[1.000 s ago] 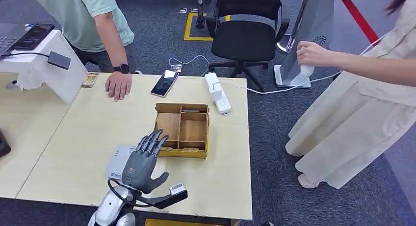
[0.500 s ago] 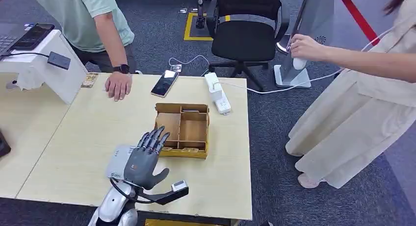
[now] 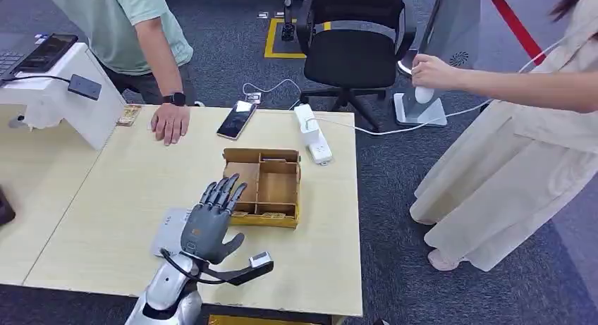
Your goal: Pass the card to the sensor for recognition and then transmit it.
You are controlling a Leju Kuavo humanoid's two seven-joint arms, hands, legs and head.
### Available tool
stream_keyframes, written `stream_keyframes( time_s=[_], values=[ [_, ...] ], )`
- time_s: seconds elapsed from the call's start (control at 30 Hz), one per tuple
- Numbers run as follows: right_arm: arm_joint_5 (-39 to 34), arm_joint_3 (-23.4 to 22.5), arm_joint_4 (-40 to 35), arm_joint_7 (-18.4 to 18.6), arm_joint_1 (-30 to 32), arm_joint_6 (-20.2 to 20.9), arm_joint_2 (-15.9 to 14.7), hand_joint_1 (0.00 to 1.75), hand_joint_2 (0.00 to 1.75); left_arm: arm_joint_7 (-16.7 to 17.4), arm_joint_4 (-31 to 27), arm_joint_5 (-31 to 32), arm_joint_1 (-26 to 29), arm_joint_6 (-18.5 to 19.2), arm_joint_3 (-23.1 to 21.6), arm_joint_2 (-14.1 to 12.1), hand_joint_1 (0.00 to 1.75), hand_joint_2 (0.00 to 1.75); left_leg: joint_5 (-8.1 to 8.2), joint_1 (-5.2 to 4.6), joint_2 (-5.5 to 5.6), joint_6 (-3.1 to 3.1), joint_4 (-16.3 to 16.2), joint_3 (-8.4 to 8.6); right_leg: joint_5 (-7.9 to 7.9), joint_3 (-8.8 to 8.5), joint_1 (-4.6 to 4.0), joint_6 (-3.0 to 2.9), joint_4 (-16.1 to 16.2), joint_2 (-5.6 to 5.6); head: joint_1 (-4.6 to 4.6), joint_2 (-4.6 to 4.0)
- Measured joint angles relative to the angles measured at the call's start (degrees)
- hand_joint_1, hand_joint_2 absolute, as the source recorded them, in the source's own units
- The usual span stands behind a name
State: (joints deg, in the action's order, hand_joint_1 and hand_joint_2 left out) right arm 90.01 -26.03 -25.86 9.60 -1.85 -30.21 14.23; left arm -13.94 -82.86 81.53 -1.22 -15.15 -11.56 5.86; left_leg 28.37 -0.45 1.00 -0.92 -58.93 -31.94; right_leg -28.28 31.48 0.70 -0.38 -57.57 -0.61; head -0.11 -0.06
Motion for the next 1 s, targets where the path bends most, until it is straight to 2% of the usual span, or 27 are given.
stream_keyframes(
  time_s=[0.57,0.7,1.0],
  values=[
    [0.0,0.0,0.0,-0.17,0.05,-0.04,0.0,0.0,0.0,0.28,4.0,1.88,-1.0,-0.09,0.24,-0.13,0.0,1.75,0.0,0.0,0.0,0.0,0.0,0.0,0.0,-0.01,0.0,0.0,0.0,0.01,0.02,0.0],
    [0.0,0.0,-0.04,-0.26,0.18,0.0,0.0,0.0,0.0,1.25,5.03,2.58,-1.31,-0.35,0.76,-0.2,0.0,1.75,0.0,0.0,0.0,0.0,0.0,0.0,0.0,0.0,0.0,0.0,0.0,0.01,0.02,0.02],
    [0.0,0.0,-0.09,-0.37,0.32,0.02,0.0,0.0,0.0,1.29,5.99,2.86,-2.34,-0.7,2.14,-1.16,0.0,1.75,0.0,0.0,0.0,0.0,0.0,0.0,0.0,-0.01,0.0,0.0,0.0,0.0,0.02,0.02]
  ],
)
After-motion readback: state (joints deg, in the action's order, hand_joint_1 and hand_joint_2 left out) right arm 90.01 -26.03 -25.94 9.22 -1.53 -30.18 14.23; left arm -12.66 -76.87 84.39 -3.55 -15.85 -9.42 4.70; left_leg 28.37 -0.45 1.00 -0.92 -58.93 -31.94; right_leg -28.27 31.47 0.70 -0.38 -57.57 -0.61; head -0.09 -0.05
